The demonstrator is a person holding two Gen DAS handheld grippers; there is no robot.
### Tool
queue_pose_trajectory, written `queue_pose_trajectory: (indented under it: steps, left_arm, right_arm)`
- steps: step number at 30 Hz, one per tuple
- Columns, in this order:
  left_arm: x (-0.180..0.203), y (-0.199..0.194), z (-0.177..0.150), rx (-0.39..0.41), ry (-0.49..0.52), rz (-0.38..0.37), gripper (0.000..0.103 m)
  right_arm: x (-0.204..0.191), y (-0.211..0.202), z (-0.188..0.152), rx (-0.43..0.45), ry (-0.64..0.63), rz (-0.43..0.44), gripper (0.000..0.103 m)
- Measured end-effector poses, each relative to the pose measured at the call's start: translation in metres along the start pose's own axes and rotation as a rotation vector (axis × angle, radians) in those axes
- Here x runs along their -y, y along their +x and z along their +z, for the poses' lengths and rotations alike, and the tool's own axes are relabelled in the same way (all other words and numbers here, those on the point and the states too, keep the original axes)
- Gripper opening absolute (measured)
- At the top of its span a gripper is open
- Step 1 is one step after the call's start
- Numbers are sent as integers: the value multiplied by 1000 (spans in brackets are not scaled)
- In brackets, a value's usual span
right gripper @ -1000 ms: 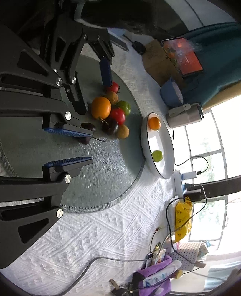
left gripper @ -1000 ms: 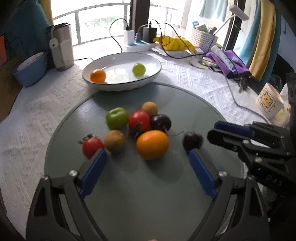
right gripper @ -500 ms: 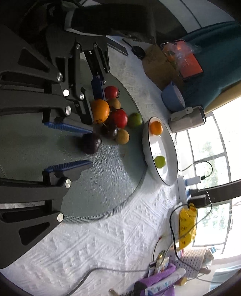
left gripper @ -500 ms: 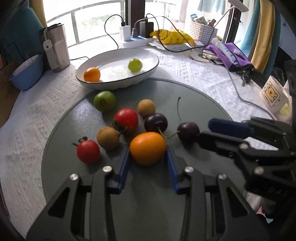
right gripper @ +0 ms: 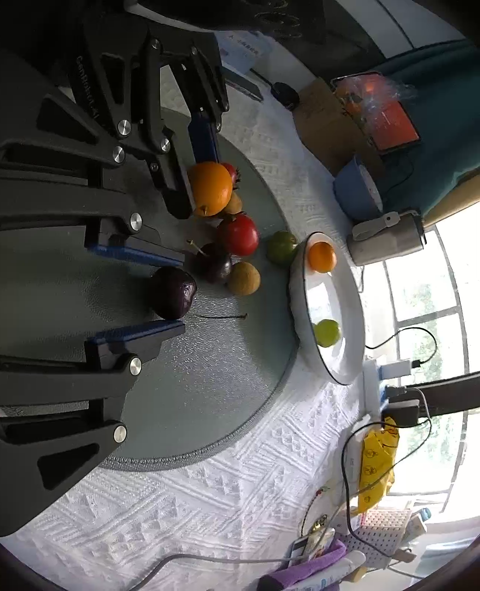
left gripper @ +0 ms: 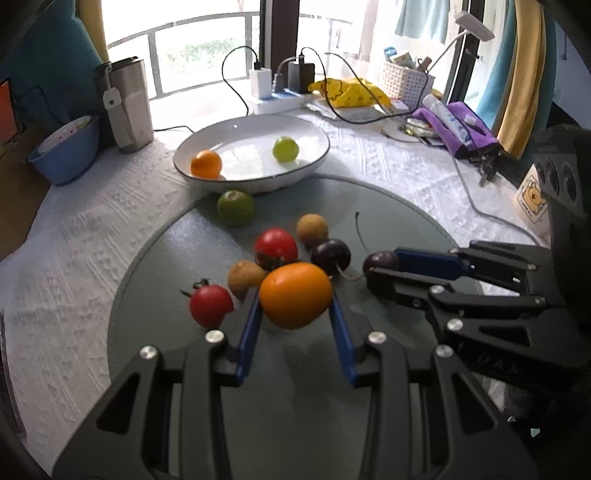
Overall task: Organize fruits
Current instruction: 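Carry the orange and plum onto the white plate and open both tools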
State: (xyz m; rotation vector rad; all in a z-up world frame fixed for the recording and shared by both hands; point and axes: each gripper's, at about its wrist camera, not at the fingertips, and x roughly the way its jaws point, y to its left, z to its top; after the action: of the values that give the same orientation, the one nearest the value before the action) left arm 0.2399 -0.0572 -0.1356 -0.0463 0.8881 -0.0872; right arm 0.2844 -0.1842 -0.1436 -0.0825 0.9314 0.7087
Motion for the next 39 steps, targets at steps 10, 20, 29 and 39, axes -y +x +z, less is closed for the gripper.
queue_pose_trajectory:
  steps: [10,20,29,39]
  left_arm:
    - [-11,-22,20,79,-4,-13,38]
    - [-36,-19,55,135,-16,-6,38]
    - [-62,10,89,156,-24,4,38]
    - [-87,55,121,144,-46,9,38]
  right_arm:
    - [-7,-23,21,79,-41,-22,32]
    - [-7,-17,63,122,-80,-42,32]
    - [12,5,100,130,-82,-74,32]
    - [42,43,136,123,-38,-90,32]
